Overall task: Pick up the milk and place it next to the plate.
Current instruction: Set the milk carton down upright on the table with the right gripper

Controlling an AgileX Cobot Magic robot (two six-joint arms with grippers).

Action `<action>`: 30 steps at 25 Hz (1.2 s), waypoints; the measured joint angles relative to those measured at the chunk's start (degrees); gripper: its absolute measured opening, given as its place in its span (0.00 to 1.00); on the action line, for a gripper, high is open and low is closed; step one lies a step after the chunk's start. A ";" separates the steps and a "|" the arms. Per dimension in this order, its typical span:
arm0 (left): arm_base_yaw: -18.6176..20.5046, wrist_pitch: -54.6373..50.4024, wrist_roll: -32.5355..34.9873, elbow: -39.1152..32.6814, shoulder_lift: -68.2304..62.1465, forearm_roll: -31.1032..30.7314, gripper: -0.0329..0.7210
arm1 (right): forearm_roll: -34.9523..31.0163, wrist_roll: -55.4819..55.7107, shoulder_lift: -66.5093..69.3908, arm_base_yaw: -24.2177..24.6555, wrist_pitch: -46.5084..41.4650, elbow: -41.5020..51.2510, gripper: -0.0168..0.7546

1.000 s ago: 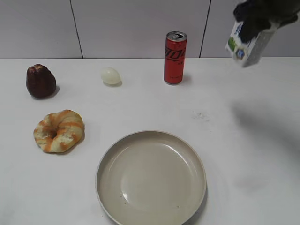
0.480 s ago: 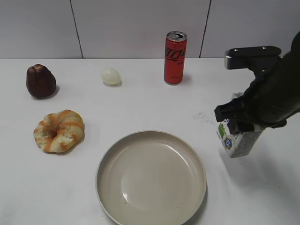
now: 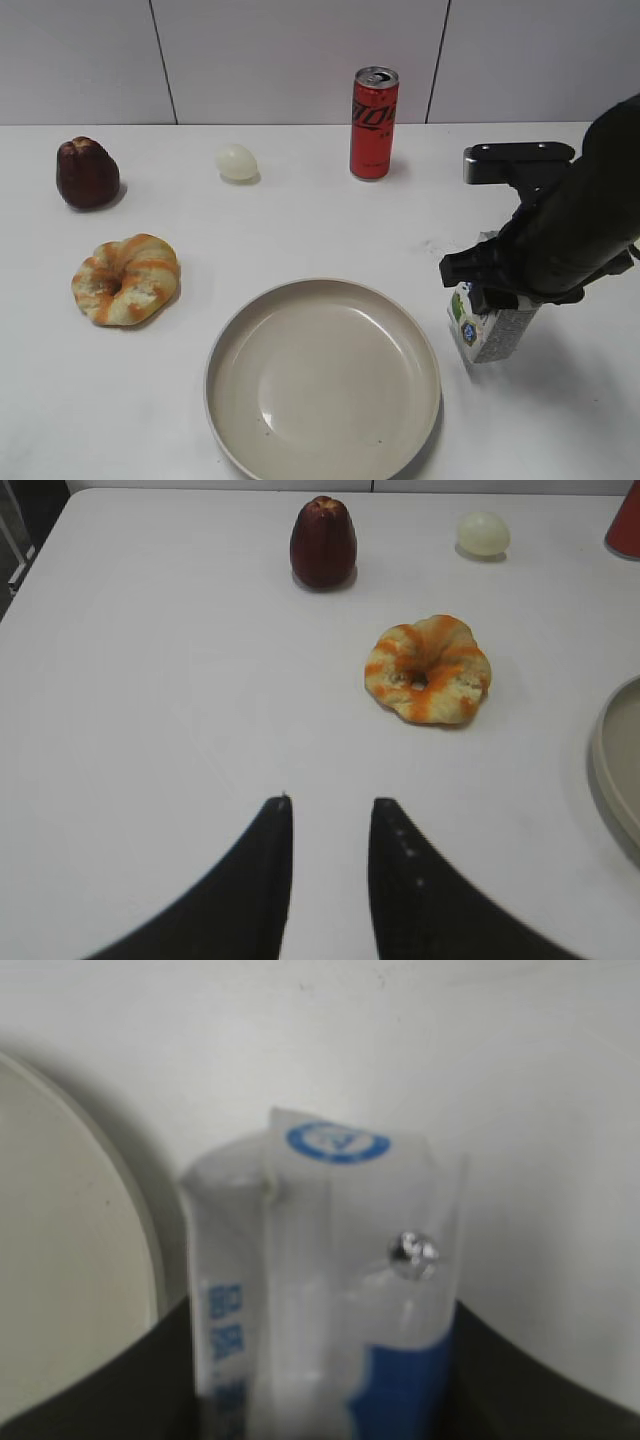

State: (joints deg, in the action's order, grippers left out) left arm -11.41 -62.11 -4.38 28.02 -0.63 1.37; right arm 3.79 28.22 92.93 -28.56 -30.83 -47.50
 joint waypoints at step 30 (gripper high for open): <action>0.00 0.00 0.00 0.00 0.00 0.00 0.32 | 3.55 -10.58 6.72 11.54 -4.89 -26.74 0.81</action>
State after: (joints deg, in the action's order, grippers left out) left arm -11.41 -62.11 -4.38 28.02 -0.63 1.37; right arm 7.34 17.64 99.65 -17.02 -35.72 -74.25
